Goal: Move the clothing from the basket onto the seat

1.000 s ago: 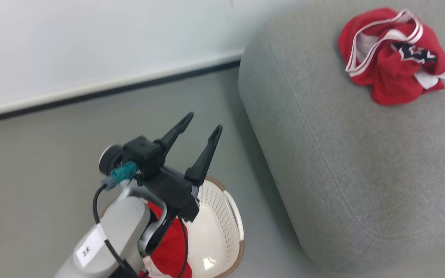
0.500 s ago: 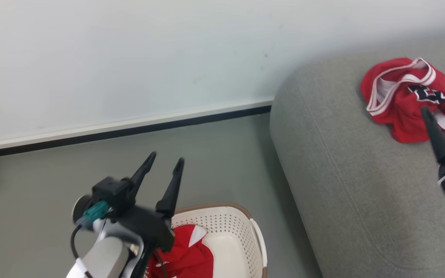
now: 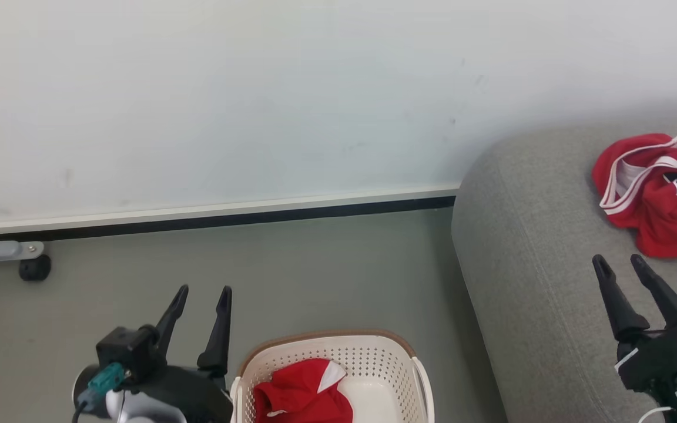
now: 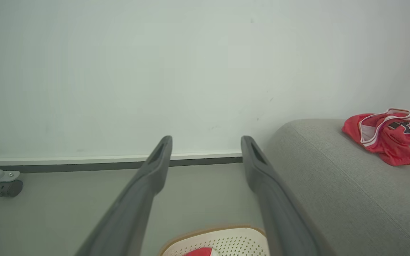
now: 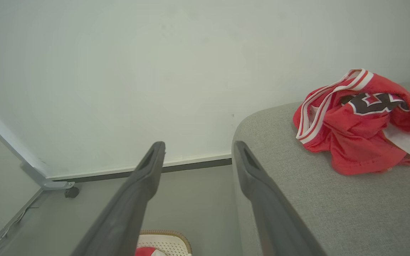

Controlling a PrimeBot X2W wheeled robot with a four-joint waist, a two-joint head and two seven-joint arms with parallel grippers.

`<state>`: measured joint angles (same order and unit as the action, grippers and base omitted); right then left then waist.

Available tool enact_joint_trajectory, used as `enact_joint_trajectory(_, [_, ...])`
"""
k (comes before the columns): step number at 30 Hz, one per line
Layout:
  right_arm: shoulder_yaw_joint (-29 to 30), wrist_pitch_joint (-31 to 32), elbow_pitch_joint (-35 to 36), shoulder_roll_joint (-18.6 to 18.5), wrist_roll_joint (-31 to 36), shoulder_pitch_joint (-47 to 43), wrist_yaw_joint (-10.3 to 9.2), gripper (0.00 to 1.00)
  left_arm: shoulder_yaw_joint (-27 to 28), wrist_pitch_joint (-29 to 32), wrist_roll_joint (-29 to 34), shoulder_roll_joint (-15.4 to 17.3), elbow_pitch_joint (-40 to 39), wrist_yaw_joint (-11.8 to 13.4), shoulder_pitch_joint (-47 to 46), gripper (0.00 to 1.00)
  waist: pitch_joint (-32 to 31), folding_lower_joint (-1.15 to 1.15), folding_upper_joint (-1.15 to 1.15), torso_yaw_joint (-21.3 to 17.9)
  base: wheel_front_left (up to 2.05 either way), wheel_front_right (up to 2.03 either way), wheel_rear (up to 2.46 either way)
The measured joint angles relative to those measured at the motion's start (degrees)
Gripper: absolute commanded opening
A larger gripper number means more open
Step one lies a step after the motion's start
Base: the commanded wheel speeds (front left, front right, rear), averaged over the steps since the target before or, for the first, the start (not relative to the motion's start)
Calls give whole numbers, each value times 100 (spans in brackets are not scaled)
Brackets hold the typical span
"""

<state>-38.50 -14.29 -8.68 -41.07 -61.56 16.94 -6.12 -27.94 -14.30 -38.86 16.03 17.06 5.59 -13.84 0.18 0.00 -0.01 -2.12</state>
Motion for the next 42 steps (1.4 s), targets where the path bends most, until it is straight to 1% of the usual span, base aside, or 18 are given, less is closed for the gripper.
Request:
enact_joint_trajectory(3, [282, 0, 168, 157, 136, -303, -53, 100, 154, 0, 2, -58, -114, 54, 234, 100, -61, 0, 0, 75, 0, 0, 0])
enact_joint_trajectory(7, [360, 0, 356, 388, 524, -633, -68, 100, 423, -1, 96, -66, -322, 111, 551, 100, -109, 0, 0, 142, 0, 0, 0])
enact_joint_trajectory(10, [455, 0, 490, 500, 857, -711, -69, 100, 504, -1, 359, -63, -435, 148, 672, 100, -110, 1, 0, 153, 0, 0, 0])
enact_joint_trajectory(14, [599, 0, 594, 579, 1222, -828, -101, 100, 684, -1, 531, -87, -578, 149, 824, 100, -104, 0, 1, 160, 0, 0, 0])
enact_joint_trajectory(18, [827, 0, 644, 672, 1443, -1090, -102, 100, 873, -1, 697, -198, -651, 154, 914, 100, -98, 0, 1, 190, 0, 0, 0])
enact_joint_trajectory(24, [1194, -1, 706, 872, 1781, -1257, -118, 100, 1187, -1, 869, -375, -746, 154, 1081, 100, -89, 0, 1, 217, 0, 0, 0])
enact_joint_trajectory(27, [1329, -1, 726, 954, 1903, -1306, -118, 100, 1283, -1, 1045, -450, -811, 154, 1085, 100, -92, 0, 1, 219, 0, 0, 0])
enact_joint_trajectory(32, [1463, -1, 813, 1045, 2098, -1343, -118, 100, 1394, -1, 1143, -571, -878, 154, 1144, 100, -99, 0, 1, 216, 0, 0, 0])
enact_joint_trajectory(37, [1561, -1, 846, 1104, 2216, -1413, -118, 100, 1455, -1, 1192, -588, -896, 154, 1195, 100, -94, 0, 1, 210, 0, 0, 0])
enact_joint_trajectory(42, [1675, -1, 893, 1179, 2283, -1430, -118, 100, 1489, -1, 1360, -677, -981, 154, 1198, 100, -71, 0, 1, 203, 0, 0, 0])
